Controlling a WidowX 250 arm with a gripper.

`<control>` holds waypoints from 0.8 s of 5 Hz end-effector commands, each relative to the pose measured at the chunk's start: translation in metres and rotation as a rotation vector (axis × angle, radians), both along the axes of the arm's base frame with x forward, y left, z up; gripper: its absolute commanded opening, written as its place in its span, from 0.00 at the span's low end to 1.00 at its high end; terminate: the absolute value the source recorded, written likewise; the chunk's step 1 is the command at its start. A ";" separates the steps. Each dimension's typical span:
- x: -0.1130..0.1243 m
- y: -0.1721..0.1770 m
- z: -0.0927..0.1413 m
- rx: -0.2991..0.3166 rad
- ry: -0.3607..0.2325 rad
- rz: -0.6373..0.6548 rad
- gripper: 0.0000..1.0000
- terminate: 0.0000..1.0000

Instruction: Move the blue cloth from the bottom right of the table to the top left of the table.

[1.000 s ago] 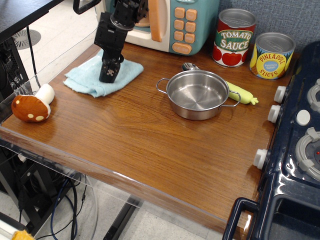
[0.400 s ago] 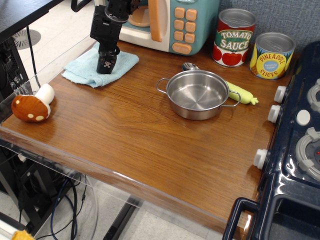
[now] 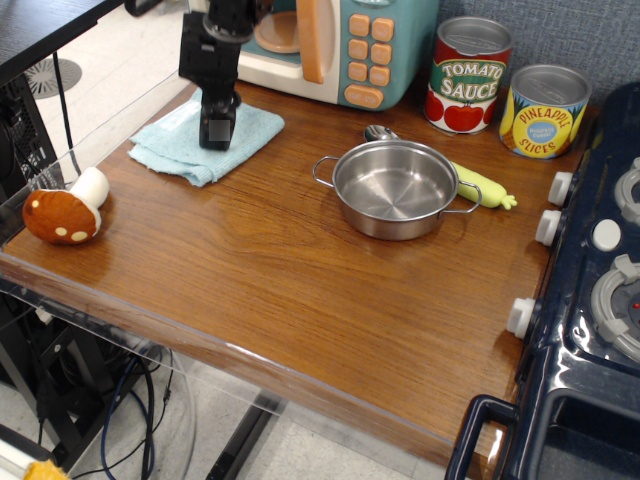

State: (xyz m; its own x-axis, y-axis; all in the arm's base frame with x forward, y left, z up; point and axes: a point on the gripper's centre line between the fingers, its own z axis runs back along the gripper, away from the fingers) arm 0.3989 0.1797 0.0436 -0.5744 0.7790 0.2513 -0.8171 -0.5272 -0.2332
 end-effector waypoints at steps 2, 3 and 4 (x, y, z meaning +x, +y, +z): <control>-0.029 -0.004 0.080 0.026 -0.202 -0.048 1.00 0.00; -0.029 -0.004 0.080 0.026 -0.202 -0.048 1.00 0.00; -0.029 -0.004 0.080 0.026 -0.202 -0.048 1.00 0.00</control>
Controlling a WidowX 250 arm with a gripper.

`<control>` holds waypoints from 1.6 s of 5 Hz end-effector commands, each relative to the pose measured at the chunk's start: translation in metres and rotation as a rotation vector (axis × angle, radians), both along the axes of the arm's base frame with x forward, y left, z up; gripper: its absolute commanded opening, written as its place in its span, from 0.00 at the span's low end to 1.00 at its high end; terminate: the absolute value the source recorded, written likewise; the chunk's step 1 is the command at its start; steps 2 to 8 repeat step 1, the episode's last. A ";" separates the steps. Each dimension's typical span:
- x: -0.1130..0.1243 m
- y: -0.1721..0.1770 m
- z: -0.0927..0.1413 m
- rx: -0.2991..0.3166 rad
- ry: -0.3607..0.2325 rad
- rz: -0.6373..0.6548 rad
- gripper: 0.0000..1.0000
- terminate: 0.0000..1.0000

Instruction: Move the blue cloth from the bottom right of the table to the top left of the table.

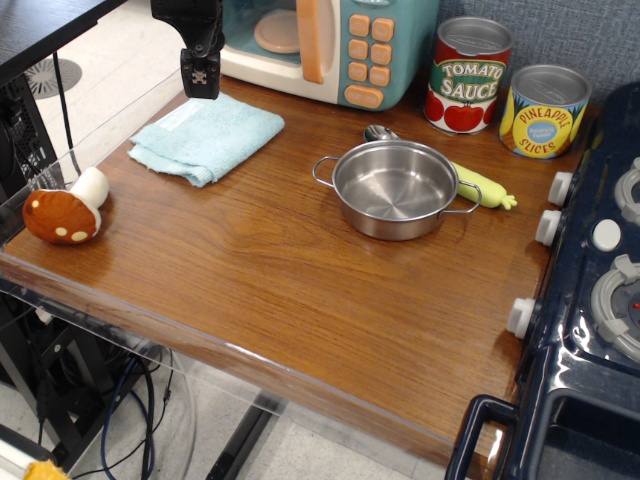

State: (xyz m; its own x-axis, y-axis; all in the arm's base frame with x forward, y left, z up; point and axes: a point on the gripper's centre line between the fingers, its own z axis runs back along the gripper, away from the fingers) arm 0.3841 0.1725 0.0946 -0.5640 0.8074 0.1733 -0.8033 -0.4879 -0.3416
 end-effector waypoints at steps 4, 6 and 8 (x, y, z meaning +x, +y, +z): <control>-0.014 0.003 0.029 0.026 -0.069 0.003 1.00 1.00; -0.014 0.003 0.029 0.026 -0.069 0.003 1.00 1.00; -0.014 0.003 0.029 0.026 -0.069 0.003 1.00 1.00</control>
